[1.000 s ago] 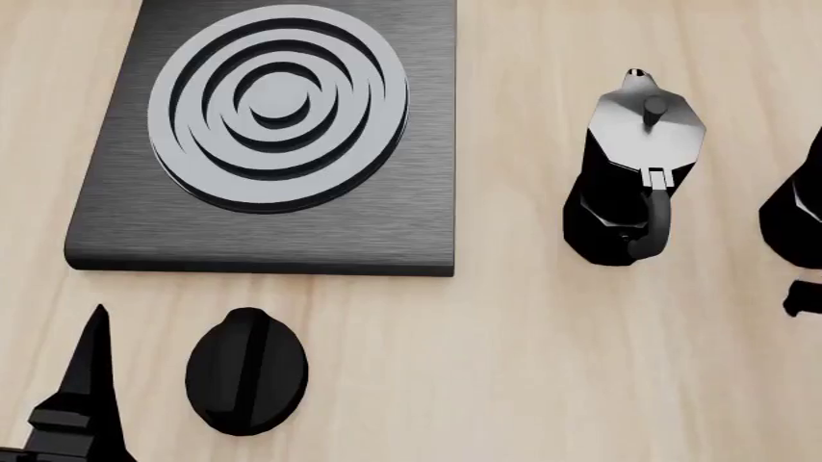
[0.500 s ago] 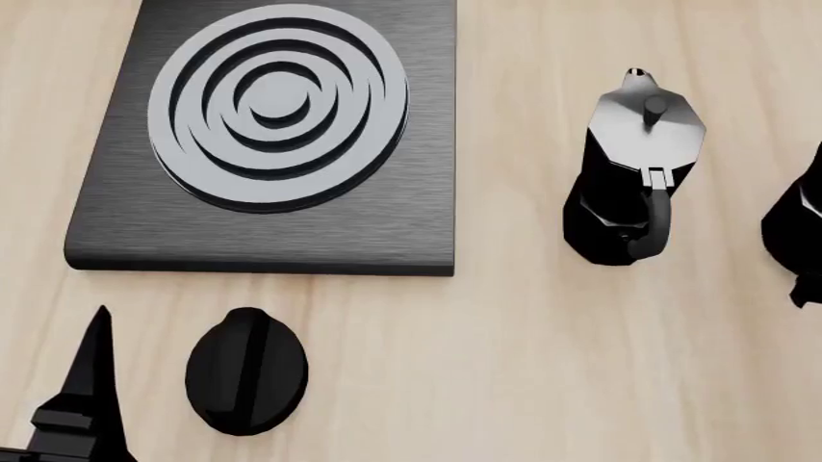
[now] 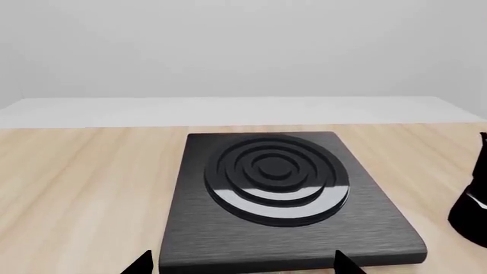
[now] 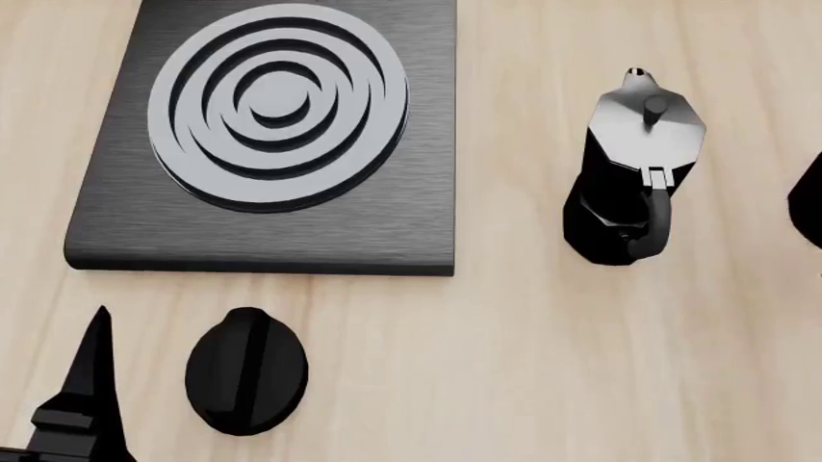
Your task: Put the right moka pot on the stove.
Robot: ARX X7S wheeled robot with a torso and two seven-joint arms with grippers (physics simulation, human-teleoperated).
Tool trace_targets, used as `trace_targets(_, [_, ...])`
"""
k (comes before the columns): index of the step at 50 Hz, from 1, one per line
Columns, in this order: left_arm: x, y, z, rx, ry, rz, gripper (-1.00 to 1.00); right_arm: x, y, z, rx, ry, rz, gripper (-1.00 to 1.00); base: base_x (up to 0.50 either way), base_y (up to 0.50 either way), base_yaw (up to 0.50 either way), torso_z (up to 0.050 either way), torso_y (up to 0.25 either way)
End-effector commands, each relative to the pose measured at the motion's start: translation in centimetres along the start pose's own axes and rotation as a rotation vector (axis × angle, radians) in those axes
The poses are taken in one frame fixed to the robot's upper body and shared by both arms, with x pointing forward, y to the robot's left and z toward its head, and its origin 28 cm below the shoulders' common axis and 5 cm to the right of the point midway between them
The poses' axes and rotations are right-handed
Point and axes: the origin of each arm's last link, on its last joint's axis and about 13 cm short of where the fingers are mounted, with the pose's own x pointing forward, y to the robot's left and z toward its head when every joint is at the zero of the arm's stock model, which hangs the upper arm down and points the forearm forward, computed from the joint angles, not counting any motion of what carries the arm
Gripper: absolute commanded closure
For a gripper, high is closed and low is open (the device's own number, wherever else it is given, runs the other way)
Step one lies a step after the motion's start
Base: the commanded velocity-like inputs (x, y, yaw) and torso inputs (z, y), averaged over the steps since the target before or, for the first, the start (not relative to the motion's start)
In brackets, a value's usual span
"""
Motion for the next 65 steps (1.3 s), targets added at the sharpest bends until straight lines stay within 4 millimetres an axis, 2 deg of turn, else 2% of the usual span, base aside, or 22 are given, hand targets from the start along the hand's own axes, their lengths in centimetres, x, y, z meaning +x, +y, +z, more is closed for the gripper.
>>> trace_targets(1, [0.0, 0.0, -0.1, -0.001, 0.0, 0.004, -1.0, -2.9, 0.8, 2.0, -0.055, -0.046, 0.0, 1.0, 0.0, 0.0, 0.0, 0.0, 0.0])
trace_targets(4, [0.0, 0.0, -0.3, -0.001, 0.001, 0.005, -1.0, -3.4, 1.1, 3.4, -0.059, -0.043, 0.004, 1.0, 0.0, 0.0, 0.0, 0.0, 0.003])
trace_targets(5, [0.1, 0.1, -0.2, -0.003, 0.0, 0.005, -1.0, -3.8, 1.2, 3.1, -0.061, -0.043, 0.008, 1.0, 0.0, 0.0, 0.0, 0.0, 0.0])
trace_targets(6, [0.1, 0.1, -0.3, -0.002, 0.001, 0.006, -1.0, -3.9, 1.3, 4.0, -0.063, -0.046, 0.007, 1.0, 0.0, 0.0, 0.0, 0.0, 0.0])
trace_targets(7, [0.0, 0.1, -0.3, -0.002, 0.001, 0.005, -1.0, -4.3, 1.3, 3.3, -0.066, -0.047, 0.002, 1.0, 0.0, 0.0, 0.0, 0.0, 0.0])
trace_targets(8, [0.0, 0.1, -0.2, -0.003, 0.001, 0.005, -1.0, -4.5, 1.4, 4.3, -0.067, -0.049, 0.004, 1.0, 0.0, 0.0, 0.0, 0.0, 0.0])
trace_targets(9, [0.0, 0.0, -0.2, -0.002, 0.002, 0.005, -1.0, -5.0, 1.5, 3.3, -0.069, -0.053, 0.002, 1.0, 0.0, 0.0, 0.0, 0.0, 0.0])
trace_targets(10, [0.0, 0.0, -0.2, -0.003, 0.001, 0.004, -1.0, -5.3, 1.6, 3.5, -0.068, -0.055, 0.002, 1.0, 0.0, 0.0, 0.0, 0.0, 0.0])
trace_targets(11, [0.0, 0.0, -0.2, -0.002, 0.001, 0.003, -1.0, -5.5, 1.6, 4.9, -0.07, -0.057, 0.001, 1.0, 0.0, 0.0, 0.0, 0.0, 0.0])
trace_targets(13, [0.0, 0.1, -0.2, -0.003, 0.001, 0.003, -1.0, -6.2, 1.8, 3.9, -0.075, -0.059, 0.003, 1.0, 0.0, 0.0, 0.0, 0.0, 0.0])
trace_targets(17, [0.1, 0.1, -0.2, -0.003, -0.001, 0.004, -1.0, -7.3, 2.4, 4.9, -0.1, -0.059, 0.009, 1.0, 0.0, 0.0, 0.0, 0.0, 0.003])
trace_targets(18, [0.1, 0.1, -0.1, -0.003, 0.0, 0.004, -1.0, -7.6, 2.5, 4.4, -0.103, -0.056, 0.007, 1.0, 0.0, 0.0, 0.0, 0.0, 0.0])
trace_targets(19, [0.1, 0.1, -0.2, -0.004, -0.001, 0.004, -1.0, -7.9, 2.5, 4.6, -0.107, -0.056, 0.003, 1.0, 0.0, 0.0, 0.0, 0.0, 0.0])
trace_targets(20, [0.1, 0.1, -0.1, -0.004, -0.001, 0.004, -1.0, -8.1, 2.7, 5.6, -0.112, -0.057, 0.003, 1.0, 0.0, 0.0, 0.0, 0.0, 0.0])
trace_targets(21, [0.1, 0.1, -0.1, -0.004, -0.001, 0.004, -1.0, -8.4, 2.8, 4.9, -0.121, -0.059, 0.003, 1.0, 0.0, 0.0, 0.0, 0.0, 0.0])
trace_targets(22, [0.1, 0.1, -0.1, -0.004, -0.001, 0.004, -1.0, -8.5, 2.9, 5.5, -0.129, -0.061, 0.004, 1.0, 0.0, 0.0, 0.0, 0.0, 0.0])
trace_targets(24, [0.1, 0.1, -0.1, -0.004, -0.002, 0.003, -1.0, -9.4, 3.3, 5.2, -0.155, -0.09, 0.017, 1.0, 0.0, 0.0, 0.0, 0.0, 0.0])
trace_targets(25, [0.0, 0.1, -0.1, -0.004, -0.002, 0.003, -1.0, -9.6, 3.3, 6.4, -0.156, -0.097, 0.014, 1.0, 0.0, 0.0, 0.0, 0.0, 0.0])
trace_targets(30, [0.0, 0.1, -0.1, -0.004, -0.002, 0.001, -1.0, -11.0, 3.7, 5.5, -0.173, -0.121, 0.02, 1.0, 0.0, 0.0, 0.0, 0.0, 0.002])
trace_targets(41, [0.0, 0.1, -0.1, -0.005, -0.004, -0.001, -1.0, -13.8, 5.2, 6.0, -0.21, -0.15, 0.048, 1.0, 0.0, 0.0, 0.0, 0.0, 0.001])
trace_targets(57, [0.0, 0.1, -0.1, -0.007, -0.008, -0.005, -1.0, -15.9, 6.8, 6.9, -0.253, -0.133, 0.094, 1.0, 0.0, 0.0, 0.0, 0.0, 0.001])
trace_targets(65, [-0.1, 0.1, -0.1, -0.011, -0.015, -0.002, -1.0, -15.7, 8.1, 7.3, -0.29, -0.102, 0.113, 1.0, 0.0, 0.0, 0.0, 0.002, 0.0])
